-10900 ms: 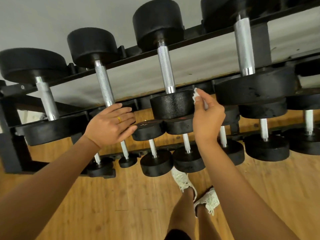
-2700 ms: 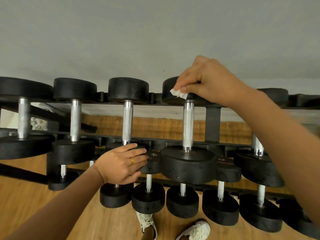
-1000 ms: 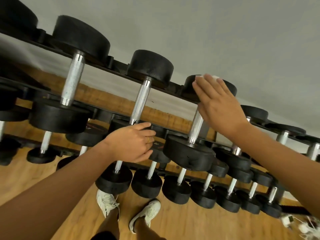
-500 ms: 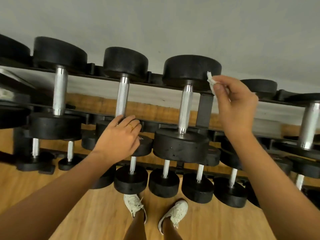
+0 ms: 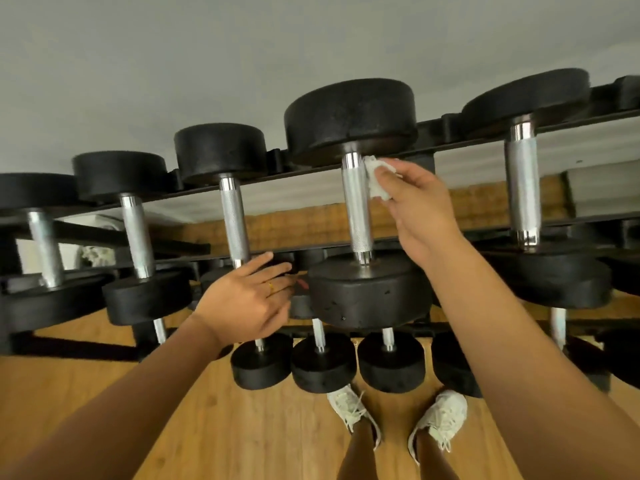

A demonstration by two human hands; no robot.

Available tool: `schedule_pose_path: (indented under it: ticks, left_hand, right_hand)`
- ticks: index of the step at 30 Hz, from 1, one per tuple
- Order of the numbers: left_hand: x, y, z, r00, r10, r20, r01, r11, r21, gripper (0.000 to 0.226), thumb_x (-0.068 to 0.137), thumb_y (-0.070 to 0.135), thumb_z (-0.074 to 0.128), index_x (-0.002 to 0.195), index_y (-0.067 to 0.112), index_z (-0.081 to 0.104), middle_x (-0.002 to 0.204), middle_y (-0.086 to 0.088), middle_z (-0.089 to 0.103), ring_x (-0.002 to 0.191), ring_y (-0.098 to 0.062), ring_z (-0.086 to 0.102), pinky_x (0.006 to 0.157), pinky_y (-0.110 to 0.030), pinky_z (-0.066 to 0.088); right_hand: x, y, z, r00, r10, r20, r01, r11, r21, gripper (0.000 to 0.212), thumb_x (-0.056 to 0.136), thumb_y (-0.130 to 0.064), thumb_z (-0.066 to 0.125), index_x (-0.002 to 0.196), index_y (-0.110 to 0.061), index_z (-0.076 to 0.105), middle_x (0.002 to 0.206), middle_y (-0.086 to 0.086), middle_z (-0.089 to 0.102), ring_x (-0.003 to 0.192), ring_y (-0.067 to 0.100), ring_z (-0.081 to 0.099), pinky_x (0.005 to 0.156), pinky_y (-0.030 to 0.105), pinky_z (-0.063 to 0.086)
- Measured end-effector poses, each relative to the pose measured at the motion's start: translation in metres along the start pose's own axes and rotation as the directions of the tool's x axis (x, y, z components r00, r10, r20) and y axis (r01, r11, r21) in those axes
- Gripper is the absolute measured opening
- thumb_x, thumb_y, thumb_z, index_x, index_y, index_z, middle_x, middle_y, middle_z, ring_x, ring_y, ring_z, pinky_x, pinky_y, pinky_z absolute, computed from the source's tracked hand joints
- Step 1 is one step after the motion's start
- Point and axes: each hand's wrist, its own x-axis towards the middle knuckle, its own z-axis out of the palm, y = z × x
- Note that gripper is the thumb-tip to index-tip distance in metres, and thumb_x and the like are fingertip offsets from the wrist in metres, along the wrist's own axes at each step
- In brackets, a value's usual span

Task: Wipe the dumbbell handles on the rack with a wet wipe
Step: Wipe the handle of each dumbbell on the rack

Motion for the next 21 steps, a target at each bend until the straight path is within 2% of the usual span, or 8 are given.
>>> schedule_pose_path:
  ticks: [3, 6, 10, 13, 16, 19, 21]
  left_hand:
    - [-0.001, 0.001, 0.001, 1.0, -0.005, -0.004, 0.005, 1.0, -0.01, 0.034, 0.101, 0.03, 0.052, 0.102, 0.015, 0.082, 0.11, -0.003, 0.078, 0.118, -0.023, 0.069, 0.115, -0.04, 0.041]
    - [-0.003, 0.0, 0.001, 1.0, -0.012, -0.009, 0.012, 1.0, -0.022, 0.031, 0.1, 0.03, 0.055, 0.101, 0.016, 0.083, 0.11, -0.003, 0.078, 0.118, -0.022, 0.069, 0.108, -0.04, 0.049]
    - [-0.002, 0.0, 0.003, 1.0, -0.003, -0.023, 0.002, 1.0, -0.02, 0.03, 0.1, 0.03, 0.056, 0.101, 0.015, 0.083, 0.11, -0.003, 0.078, 0.118, -0.023, 0.069, 0.104, -0.041, 0.054]
    - [-0.001, 0.0, 0.002, 1.0, -0.001, -0.025, 0.001, 1.0, -0.01, 0.03, 0.099, 0.03, 0.056, 0.101, 0.015, 0.082, 0.11, -0.003, 0.078, 0.117, -0.023, 0.07, 0.105, -0.04, 0.052]
    - [-0.001, 0.0, 0.002, 0.999, 0.001, -0.04, -0.001, 1.0, -0.006, 0.03, 0.099, 0.03, 0.056, 0.1, 0.014, 0.082, 0.107, -0.004, 0.079, 0.115, -0.023, 0.071, 0.103, -0.04, 0.052]
    - [-0.001, 0.0, 0.002, 0.999, 0.002, -0.044, -0.002, 1.0, -0.005, 0.031, 0.099, 0.03, 0.055, 0.1, 0.014, 0.082, 0.106, -0.004, 0.079, 0.115, -0.023, 0.071, 0.103, -0.04, 0.052]
    - [-0.002, 0.001, 0.003, 0.999, 0.0, -0.049, -0.001, 1.0, -0.008, 0.031, 0.099, 0.03, 0.056, 0.1, 0.014, 0.082, 0.106, -0.004, 0.079, 0.115, -0.023, 0.071, 0.103, -0.04, 0.052]
  right_hand:
    - [-0.004, 0.003, -0.004, 0.999, -0.018, 0.041, 0.02, 0.999, -0.038, 0.013, 0.095, -0.02, 0.068, 0.105, -0.025, 0.075, 0.111, -0.006, 0.075, 0.112, 0.01, 0.066, 0.106, 0.038, 0.05]
    - [-0.006, 0.003, -0.008, 0.996, -0.02, 0.081, 0.023, 0.999, -0.036, 0.018, 0.098, -0.029, 0.063, 0.111, -0.022, 0.074, 0.11, -0.007, 0.075, 0.111, 0.007, 0.066, 0.109, 0.038, 0.046]
    - [0.001, 0.005, -0.011, 0.987, -0.114, 0.109, 0.13, 0.979, -0.155, 0.023, 0.094, -0.012, 0.067, 0.115, -0.02, 0.073, 0.112, -0.008, 0.074, 0.109, 0.006, 0.067, 0.104, 0.035, 0.051]
    - [0.01, 0.008, -0.012, 0.969, -0.211, 0.128, 0.238, 0.937, -0.256, 0.017, 0.09, -0.01, 0.072, 0.101, -0.023, 0.075, 0.103, -0.004, 0.075, 0.099, 0.01, 0.07, 0.094, 0.036, 0.057]
    - [0.019, 0.01, -0.01, 0.972, -0.219, 0.085, 0.233, 0.945, -0.23, 0.017, 0.089, -0.008, 0.072, 0.094, -0.024, 0.073, 0.095, -0.003, 0.075, 0.092, 0.01, 0.071, 0.086, 0.029, 0.058]
    - [0.022, 0.015, -0.005, 0.978, -0.21, 0.002, 0.208, 0.966, -0.156, 0.026, 0.089, -0.003, 0.071, 0.095, -0.028, 0.074, 0.096, -0.007, 0.075, 0.095, 0.008, 0.071, 0.093, 0.031, 0.057]
    - [0.022, 0.017, -0.002, 0.98, -0.201, 0.017, 0.2, 0.964, -0.175, 0.024, 0.091, -0.003, 0.068, 0.102, -0.022, 0.076, 0.098, -0.01, 0.075, 0.098, 0.005, 0.07, 0.097, 0.029, 0.055]
